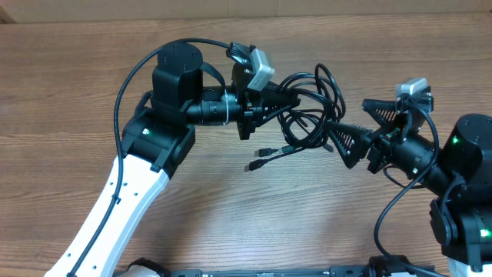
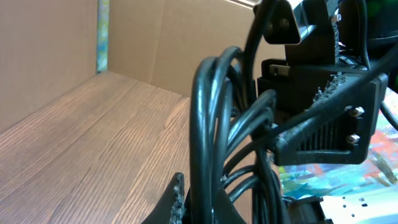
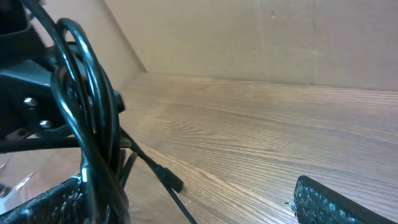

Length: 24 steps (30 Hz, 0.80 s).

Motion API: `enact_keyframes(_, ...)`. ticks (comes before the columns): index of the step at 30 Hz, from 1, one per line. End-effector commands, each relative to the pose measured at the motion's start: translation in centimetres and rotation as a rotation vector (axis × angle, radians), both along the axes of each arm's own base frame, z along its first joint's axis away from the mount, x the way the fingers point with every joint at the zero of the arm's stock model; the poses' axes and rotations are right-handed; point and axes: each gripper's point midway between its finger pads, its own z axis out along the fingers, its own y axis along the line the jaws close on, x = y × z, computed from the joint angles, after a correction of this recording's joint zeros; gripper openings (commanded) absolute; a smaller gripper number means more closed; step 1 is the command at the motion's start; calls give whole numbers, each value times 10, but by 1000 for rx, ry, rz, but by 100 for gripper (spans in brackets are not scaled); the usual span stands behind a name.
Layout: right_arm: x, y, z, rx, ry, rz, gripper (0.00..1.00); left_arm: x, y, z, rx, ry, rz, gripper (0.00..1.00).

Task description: Untangle cables

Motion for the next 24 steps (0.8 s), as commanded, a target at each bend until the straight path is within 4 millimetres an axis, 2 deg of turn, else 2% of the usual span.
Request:
enact_keyframes(1, 6, -12, 9, -22, -28, -84, 100, 5, 5, 10, -16, 13, 28, 4)
enact_keyframes(4, 8, -16, 8, -28, -26, -113, 100, 19, 15, 9, -17, 42, 100, 4)
enact_keyframes(8, 11, -20, 8, -31, -23, -142, 100, 27, 25, 10, -24, 64, 130, 4)
enact_keyframes(13, 9, -16, 13, -13, -37, -116, 100, 12, 19, 17, -47, 43, 40, 4)
enact_keyframes(17, 1, -2, 20, 21, -55, -19, 100, 10, 17, 17, -48, 40, 32, 4)
enact_keyframes(24, -5, 5, 20, 34, -48, 29, 100, 10, 15, 18, -51, 37, 32, 4)
